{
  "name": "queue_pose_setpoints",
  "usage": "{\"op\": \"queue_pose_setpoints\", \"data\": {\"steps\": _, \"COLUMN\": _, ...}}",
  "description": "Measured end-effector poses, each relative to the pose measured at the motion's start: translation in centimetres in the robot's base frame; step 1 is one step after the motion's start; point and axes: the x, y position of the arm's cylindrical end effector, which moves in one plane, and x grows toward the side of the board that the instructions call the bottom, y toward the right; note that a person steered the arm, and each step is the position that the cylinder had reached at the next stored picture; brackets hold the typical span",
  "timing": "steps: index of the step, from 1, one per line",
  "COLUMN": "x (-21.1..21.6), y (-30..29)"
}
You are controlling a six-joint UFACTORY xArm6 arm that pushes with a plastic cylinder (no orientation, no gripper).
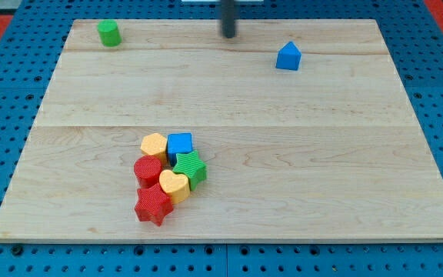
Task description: Slide triangle diagonal to green circle
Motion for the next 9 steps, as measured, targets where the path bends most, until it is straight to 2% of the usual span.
{"op": "queue_pose_setpoints", "data": {"steps": 1, "x": 0.6, "y": 10.0}}
{"op": "queue_pose_setpoints", "data": {"steps": 2, "x": 4.7, "y": 10.3}}
{"op": "queue_pose_setpoints", "data": {"steps": 4, "x": 7.4, "y": -2.8}}
{"op": "queue_pose_setpoints", "data": {"steps": 5, "x": 7.5, "y": 2.5}}
{"op": "queue_pose_setpoints", "data": {"steps": 6, "x": 9.8, "y": 5.6}}
{"op": "queue_pose_setpoints", "data": {"steps": 7, "x": 11.0, "y": -0.9}}
{"op": "queue_pose_setpoints", "data": {"steps": 8, "x": 6.4, "y": -8.7}}
{"op": "queue_pose_setpoints", "data": {"steps": 9, "x": 7.6, "y": -13.7}}
